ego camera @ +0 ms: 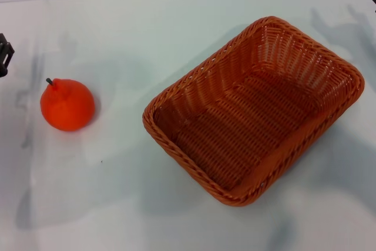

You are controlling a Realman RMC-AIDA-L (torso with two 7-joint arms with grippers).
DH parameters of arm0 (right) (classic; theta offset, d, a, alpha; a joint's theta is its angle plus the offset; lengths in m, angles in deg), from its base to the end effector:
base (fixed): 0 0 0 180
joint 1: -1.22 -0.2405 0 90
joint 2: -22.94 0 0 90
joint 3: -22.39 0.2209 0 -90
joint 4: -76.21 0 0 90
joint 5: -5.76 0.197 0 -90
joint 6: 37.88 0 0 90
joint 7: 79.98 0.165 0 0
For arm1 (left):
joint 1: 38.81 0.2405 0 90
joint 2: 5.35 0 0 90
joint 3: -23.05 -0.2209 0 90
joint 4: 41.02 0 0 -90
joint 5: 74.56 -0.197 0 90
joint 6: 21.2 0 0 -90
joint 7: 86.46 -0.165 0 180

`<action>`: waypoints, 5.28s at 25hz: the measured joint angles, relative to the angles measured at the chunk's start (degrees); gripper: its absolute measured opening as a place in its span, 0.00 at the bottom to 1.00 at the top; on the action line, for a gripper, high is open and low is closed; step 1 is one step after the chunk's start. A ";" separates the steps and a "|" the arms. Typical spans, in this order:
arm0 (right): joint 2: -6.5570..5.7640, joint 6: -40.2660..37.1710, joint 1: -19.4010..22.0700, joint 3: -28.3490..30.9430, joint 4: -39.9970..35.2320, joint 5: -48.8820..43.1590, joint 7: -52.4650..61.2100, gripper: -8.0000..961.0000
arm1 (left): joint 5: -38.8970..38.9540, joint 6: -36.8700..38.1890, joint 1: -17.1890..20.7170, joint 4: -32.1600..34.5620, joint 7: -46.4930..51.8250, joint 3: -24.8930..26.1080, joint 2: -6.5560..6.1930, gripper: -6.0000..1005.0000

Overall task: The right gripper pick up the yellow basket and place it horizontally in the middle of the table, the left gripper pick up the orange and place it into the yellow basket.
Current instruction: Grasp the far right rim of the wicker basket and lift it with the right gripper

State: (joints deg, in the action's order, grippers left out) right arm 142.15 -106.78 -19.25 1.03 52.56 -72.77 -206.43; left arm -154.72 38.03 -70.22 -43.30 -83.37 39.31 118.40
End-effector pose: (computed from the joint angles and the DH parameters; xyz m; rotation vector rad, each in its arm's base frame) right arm 0.3275 0.3231 0.0825 -0.8152 -1.7926 -1.4050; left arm -0.3135 0.3443 0.0039 -1.4109 -0.7227 -0.5363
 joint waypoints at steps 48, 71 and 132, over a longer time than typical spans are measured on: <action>-8.16 -32.86 -22.25 -5.40 -41.05 -72.56 87.28 0.98 | -0.43 -3.47 -0.08 0.61 -0.07 -0.35 0.05 0.90; -8.26 -33.87 -24.93 -8.45 -40.10 -83.84 87.92 0.98 | -0.61 -3.22 -0.39 1.50 -0.18 -1.46 0.00 0.90; -7.38 -15.27 -27.07 -18.49 -22.57 -79.49 86.96 0.60 | -0.61 -3.16 -1.20 0.79 -0.18 -1.50 0.46 0.90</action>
State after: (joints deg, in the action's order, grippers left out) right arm 134.76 -122.04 -46.32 -17.47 29.99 -152.26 -119.47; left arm -155.33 34.87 -71.41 -42.51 -83.56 37.81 118.85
